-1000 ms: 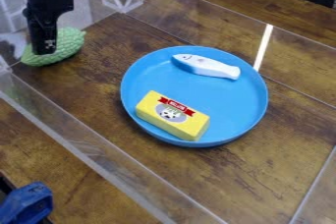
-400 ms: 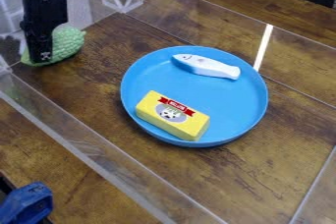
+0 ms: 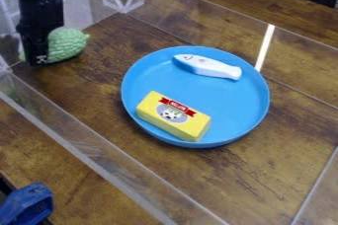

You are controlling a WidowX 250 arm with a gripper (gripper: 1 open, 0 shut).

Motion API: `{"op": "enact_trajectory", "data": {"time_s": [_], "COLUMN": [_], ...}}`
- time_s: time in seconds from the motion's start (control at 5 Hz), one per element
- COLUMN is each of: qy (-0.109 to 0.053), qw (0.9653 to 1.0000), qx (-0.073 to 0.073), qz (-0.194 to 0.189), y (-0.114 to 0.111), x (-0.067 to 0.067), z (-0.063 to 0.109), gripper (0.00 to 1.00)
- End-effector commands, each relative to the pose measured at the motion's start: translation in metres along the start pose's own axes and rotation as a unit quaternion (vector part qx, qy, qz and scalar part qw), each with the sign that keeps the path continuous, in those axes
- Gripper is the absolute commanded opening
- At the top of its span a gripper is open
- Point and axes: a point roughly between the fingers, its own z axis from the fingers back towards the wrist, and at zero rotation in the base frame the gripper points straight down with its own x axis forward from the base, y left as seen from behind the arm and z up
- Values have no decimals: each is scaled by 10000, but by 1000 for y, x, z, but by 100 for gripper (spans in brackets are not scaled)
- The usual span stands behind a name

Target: Put the green object in the blue tray

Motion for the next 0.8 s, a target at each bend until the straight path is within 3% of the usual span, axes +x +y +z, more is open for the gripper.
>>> {"op": "enact_trajectory", "data": {"time_s": [0.0, 0.6], "qy": [-109, -116], "qw": [9996, 9992], "qx": [230, 342], "qz": [156, 180], "y": [15, 23], "x": [-4, -6], "z": [12, 9], "gripper": [0, 0]}}
